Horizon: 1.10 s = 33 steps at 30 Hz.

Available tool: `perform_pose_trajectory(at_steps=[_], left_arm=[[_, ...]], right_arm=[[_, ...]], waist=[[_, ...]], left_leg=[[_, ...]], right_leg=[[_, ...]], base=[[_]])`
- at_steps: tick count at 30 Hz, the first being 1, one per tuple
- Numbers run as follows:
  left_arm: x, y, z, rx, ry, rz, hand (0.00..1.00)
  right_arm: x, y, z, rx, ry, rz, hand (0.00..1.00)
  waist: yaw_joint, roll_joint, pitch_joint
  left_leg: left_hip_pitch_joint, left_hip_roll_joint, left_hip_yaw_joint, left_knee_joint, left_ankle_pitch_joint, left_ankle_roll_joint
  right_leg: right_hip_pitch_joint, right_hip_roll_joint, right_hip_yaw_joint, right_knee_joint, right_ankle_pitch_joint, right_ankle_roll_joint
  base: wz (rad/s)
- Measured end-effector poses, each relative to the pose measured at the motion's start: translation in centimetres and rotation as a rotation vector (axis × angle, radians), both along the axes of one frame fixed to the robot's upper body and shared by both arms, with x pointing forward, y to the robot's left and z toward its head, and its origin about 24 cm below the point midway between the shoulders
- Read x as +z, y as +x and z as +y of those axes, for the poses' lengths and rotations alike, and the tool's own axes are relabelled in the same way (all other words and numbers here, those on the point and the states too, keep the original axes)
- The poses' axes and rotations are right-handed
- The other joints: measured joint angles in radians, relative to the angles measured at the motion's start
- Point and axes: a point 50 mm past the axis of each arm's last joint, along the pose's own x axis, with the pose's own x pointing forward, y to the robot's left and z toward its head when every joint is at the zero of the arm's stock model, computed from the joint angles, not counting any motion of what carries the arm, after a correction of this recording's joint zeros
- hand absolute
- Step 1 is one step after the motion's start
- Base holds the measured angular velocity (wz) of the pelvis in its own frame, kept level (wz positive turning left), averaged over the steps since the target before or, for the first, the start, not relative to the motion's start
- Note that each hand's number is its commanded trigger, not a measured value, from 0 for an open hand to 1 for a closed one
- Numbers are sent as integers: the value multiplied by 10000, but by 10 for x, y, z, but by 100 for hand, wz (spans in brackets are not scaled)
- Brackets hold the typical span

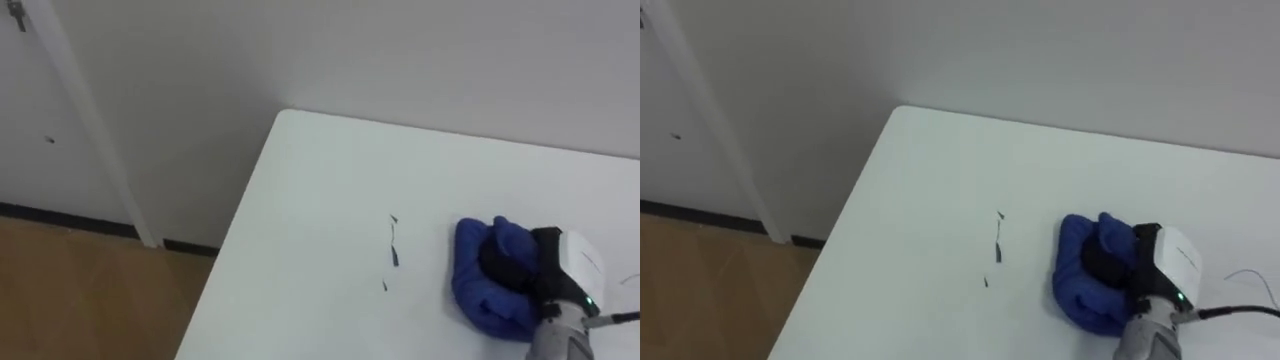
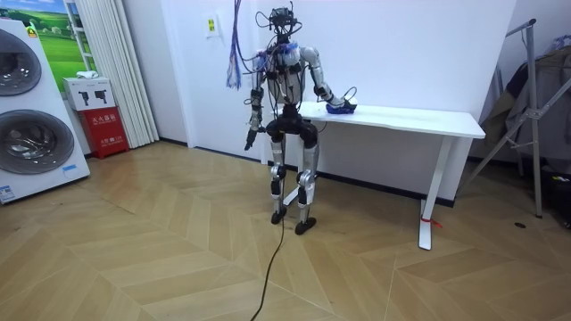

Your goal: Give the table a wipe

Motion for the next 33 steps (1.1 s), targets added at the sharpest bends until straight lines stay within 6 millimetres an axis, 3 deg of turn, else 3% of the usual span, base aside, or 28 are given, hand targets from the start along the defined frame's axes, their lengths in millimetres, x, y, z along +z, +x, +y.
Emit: perform_pose_trajectory(at_steps=[4, 6, 10, 11, 13, 16, 17, 18, 21, 23, 26, 28, 30, 31, 32, 33], left_arm=[[-1, 12, -8, -557, -185, -154, 0], [-2, 12, -11, -580, -323, -158, 0], [-2, -6, -8, -402, -275, 255, 0], [-1, -15, -6, -200, -253, 395, 0], [0, -22, 0, 205, -166, 468, 0], [6, -35, 21, 1125, 388, 534, 0], [9, -40, 29, 1355, 630, 520, 0], [12, -43, 36, 1368, 808, 537, 0], [16, -44, 43, 1242, 964, 403, 0], [15, -37, 41, 1019, 919, 186, 0], [11, -21, 34, 472, 689, 0, 0], [8, -11, 26, 153, 526, -50, 0], [3, 2, 17, -460, 261, -10, 0], [1, 13, 13, -629, 111, -97, 0], [0, 26, 10, -861, 42, -208, 0], [0, 33, 9, -943, 19, -340, 0]], right_arm=[[12, 26, 29, 1671, -632, 105, 100], [17, 35, 43, 2205, -522, -57, 100], [10, 26, 38, 2164, -260, -156, 100], [5, 19, 34, 1945, 26, -291, 100], [1, 4, 19, 1241, 131, -502, 100], [-10, -34, -21, -1059, 451, -787, 100], [-13, -48, -37, -1899, 337, -730, 100], [-15, -60, -54, -2621, 189, -580, 100], [-18, -78, -80, -3601, -152, -101, 100], [-19, -76, -81, -3702, -81, -76, 100], [-15, -57, -72, -3452, -233, 29, 100], [-13, -37, -55, -2884, -150, 166, 100], [-4, -5, -24, -1365, -176, 163, 100], [4, 19, 8, 52, -202, 45, 100], [14, 41, 40, 1590, -396, -128, 100], [19, 51, 57, 2293, -464, -248, 100]], waist=[[335, 35, 31], [364, 123, 134], [170, 119, 151], [-70, 129, 131], [-313, -47, 122], [-707, -200, 101], [-829, -246, 72], [-980, -223, -41], [-1048, -279, -77], [-1030, -276, -78], [-511, -213, -77], [-105, -147, -38], [410, -21, 56], [804, 3, 116], [1224, 65, 241], [1439, 108, 324]], left_leg=[[-213, 152, 166, -3, 78, -141], [-257, 202, 136, 1, 104, -183], [-256, 204, 19, -10, 114, -198], [-240, 188, -21, -1, 115, -196], [-220, 81, -266, -13, 142, -151], [-92, -53, -517, -65, 140, -95], [-65, -91, -540, -75, 95, -22], [-66, -121, -577, -21, 31, 71], [78, -153, -612, -6, -74, 161], [140, -154, -522, -8, -91, 190], [188, -108, -63, 3, -151, 236], [195, 37, 434, 42, -189, 191], [55, 282, 958, 324, -314, 127], [-182, 464, 1263, 628, -395, 98], [-354, 745, 1603, 957, -514, 31], [-465, 882, 1707, 1145, -576, 3]], right_leg=[[-308, 112, -55, 37, 59, -97], [-341, 159, -92, 30, 78, -127], [-306, 165, -258, 8, 76, -126], [-232, 140, -364, 1, 76, -126], [-145, 67, -417, -15, 39, -65], [112, -48, -653, -6, 23, -39], [187, -77, -686, -7, 18, -30], [231, -110, -815, 15, 13, -21], [376, -143, -867, 20, 104, 124], [374, -156, -834, 37, 152, 170], [188, -162, -559, 63, 153, 174], [-41, -144, -647, 300, 145, 178], [-556, -227, -1125, 864, 89, 88], [-1094, -325, -1602, 1486, 1, -61], [-1526, -411, -2017, 2140, -32, -77], [-1771, -481, -2142, 2574, -74, -53]], base=[[-16], [7], [14], [34], [44], [34], [13], [6], [-5], [-23], [-56], [-87], [-96], [-93], [-80], [-45]])
